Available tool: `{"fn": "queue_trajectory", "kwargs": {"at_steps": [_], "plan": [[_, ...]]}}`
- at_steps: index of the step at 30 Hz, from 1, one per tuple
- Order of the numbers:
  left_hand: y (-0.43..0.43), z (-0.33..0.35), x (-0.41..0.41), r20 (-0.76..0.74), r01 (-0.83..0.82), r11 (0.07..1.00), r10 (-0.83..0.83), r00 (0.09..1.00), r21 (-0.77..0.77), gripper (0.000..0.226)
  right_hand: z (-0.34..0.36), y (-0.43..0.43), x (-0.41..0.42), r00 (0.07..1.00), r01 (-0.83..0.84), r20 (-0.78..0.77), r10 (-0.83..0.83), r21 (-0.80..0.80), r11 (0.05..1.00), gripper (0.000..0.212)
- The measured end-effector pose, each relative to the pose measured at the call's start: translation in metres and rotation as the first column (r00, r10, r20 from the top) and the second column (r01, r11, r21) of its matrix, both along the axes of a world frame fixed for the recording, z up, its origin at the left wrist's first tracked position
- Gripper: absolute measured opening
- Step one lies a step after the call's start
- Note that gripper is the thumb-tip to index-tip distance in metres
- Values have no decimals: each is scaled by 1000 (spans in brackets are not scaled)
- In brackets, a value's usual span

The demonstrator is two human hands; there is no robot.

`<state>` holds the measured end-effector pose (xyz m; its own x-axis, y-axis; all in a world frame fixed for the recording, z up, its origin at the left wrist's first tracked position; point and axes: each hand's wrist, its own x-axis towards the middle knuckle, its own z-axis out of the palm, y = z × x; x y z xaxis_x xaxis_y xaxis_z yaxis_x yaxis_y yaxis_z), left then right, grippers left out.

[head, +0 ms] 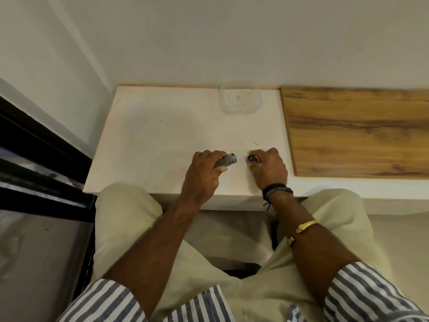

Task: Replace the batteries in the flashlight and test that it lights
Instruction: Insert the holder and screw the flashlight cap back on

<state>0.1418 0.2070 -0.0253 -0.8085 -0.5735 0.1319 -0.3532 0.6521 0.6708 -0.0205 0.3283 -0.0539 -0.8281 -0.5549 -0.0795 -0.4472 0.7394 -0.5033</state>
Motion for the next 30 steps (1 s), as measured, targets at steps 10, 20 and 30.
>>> {"fn": "queue_trajectory", "kwargs": {"at_steps": [10,20,30], "plan": [[-1,2,2,9,-12,1000,12,1000,-9,30,27,1,17,997,69,54,-53,-358,931,23],[-1,3,4,-2,-27,998,27,1000,-50,35,59,11,37,971,-149,74,226,-549,822,35],[0,9,5,-42,-3,996,0,999,-84,34,68,13,40,966,-198,44,253,-504,841,27]]}}
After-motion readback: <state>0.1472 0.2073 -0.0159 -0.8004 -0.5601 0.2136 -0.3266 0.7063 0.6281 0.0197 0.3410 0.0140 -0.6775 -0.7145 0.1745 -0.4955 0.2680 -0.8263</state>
